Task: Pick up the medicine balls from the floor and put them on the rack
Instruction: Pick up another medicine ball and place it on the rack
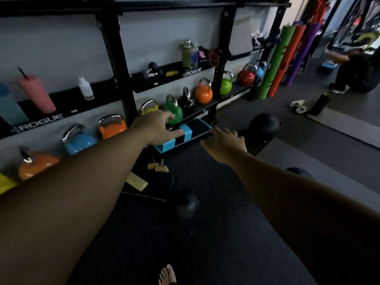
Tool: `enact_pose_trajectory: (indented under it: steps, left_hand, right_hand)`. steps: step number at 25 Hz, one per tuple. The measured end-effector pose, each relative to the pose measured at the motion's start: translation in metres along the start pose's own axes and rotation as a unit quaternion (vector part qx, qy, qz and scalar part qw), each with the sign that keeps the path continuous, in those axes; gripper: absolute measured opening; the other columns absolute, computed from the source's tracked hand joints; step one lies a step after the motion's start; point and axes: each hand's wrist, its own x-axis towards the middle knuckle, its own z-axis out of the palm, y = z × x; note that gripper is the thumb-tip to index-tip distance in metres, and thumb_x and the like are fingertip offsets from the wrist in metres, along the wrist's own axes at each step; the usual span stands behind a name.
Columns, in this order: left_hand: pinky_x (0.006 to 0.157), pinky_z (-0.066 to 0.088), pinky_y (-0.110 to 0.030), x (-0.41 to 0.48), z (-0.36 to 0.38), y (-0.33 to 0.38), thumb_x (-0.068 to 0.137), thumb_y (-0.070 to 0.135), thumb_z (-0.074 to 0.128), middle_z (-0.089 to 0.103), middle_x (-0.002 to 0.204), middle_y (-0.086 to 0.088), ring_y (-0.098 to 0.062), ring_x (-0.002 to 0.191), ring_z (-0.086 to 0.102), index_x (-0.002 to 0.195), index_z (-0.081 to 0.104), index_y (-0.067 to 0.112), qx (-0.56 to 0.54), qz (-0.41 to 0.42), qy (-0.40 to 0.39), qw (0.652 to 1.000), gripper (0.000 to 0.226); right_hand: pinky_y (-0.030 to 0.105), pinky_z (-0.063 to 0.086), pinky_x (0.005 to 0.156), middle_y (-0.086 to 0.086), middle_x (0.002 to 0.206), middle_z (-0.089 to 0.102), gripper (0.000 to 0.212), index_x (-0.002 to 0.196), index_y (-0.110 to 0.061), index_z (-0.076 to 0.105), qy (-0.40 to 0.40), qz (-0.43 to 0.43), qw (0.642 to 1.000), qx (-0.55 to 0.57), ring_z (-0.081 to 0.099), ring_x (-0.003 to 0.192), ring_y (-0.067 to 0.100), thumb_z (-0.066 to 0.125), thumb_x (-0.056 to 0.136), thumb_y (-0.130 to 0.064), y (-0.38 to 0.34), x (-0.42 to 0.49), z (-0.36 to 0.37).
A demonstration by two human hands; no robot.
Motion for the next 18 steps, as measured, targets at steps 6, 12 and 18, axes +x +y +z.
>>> enact_pose_trajectory:
  steps: [6, 12, 18]
  left_hand:
    - [0.096, 0.055, -0.042, 0.132, 0.095, -0.055, 0.081, 0.082, 0.064, 0.067, 0.131, 0.006, -0.02, 0.113, 0.066, 0.136, 0.061, 0.031, -0.043, -0.046, -0.085, 0.994, 0.076]
    - [0.086, 0.054, -0.04, 0.186, 0.24, -0.116, 0.083, 0.084, 0.061, 0.061, 0.123, 0.013, -0.013, 0.105, 0.06, 0.137, 0.059, 0.033, -0.08, -0.134, -0.137, 0.978, 0.074]
    - [0.085, 0.051, -0.039, 0.186, 0.434, -0.172, 0.085, 0.082, 0.057, 0.056, 0.136, 0.012, -0.014, 0.114, 0.057, 0.138, 0.057, 0.036, -0.104, -0.242, -0.16, 0.951, 0.07]
  right_hand:
    - [0.049, 0.037, 0.086, 0.005, 0.128, 0.063, 0.057, 0.124, -0.03, 0.059, -0.052, 0.021, 0.998, 0.04, 0.056, 0.118, 0.037, 0.042, 0.086, -0.069, 0.021, 0.13, 0.083]
    - [0.05, 0.043, 0.092, 0.006, 0.143, 0.056, 0.071, 0.146, -0.031, 0.044, -0.146, 0.016, 0.989, 0.029, 0.053, 0.127, 0.034, 0.04, 0.091, -0.076, 0.082, 0.176, 0.239]
    - [0.051, 0.045, 0.094, 0.004, 0.149, 0.049, 0.076, 0.152, -0.034, 0.034, -0.26, -0.004, 0.965, 0.023, 0.049, 0.13, 0.033, 0.039, 0.09, -0.077, 0.131, 0.18, 0.44]
